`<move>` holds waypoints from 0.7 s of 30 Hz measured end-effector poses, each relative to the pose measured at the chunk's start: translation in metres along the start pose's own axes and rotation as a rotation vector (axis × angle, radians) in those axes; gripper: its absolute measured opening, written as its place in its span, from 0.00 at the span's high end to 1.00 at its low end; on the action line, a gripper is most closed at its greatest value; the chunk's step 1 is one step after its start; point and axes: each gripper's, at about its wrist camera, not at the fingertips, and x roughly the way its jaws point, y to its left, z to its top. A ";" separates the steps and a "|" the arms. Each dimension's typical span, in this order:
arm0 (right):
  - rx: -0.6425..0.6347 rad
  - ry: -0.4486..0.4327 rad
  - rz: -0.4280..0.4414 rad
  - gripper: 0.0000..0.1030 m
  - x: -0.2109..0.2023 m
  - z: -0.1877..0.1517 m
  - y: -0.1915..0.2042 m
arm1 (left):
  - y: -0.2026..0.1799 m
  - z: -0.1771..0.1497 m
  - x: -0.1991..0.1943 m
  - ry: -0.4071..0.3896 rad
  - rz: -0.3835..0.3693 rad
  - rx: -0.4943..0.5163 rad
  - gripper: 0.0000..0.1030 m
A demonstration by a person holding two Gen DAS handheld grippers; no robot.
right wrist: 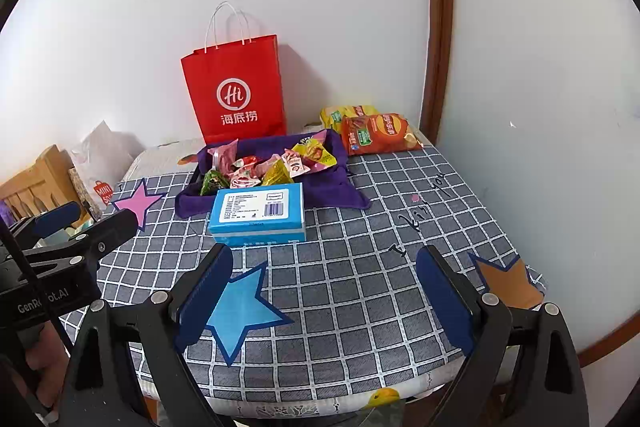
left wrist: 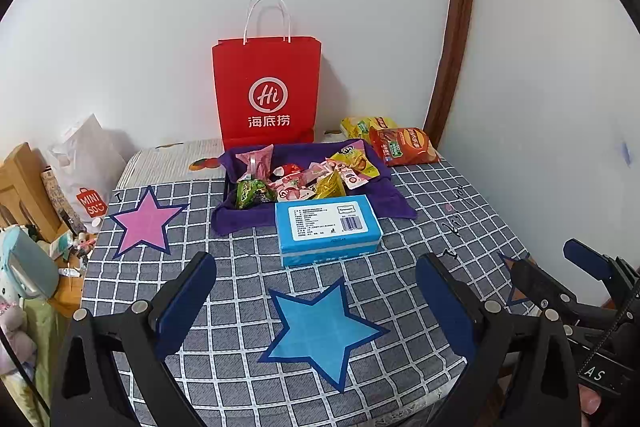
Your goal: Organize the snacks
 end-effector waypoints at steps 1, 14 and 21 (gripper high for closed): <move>0.000 0.000 0.001 0.10 0.000 0.000 0.000 | 0.000 0.000 0.000 0.000 0.000 0.001 0.02; -0.004 0.000 0.005 0.10 0.000 0.001 0.000 | -0.001 0.000 -0.001 -0.001 0.001 0.000 0.02; -0.005 0.000 0.006 0.10 0.000 0.001 0.000 | -0.001 0.000 -0.001 0.000 0.001 0.001 0.02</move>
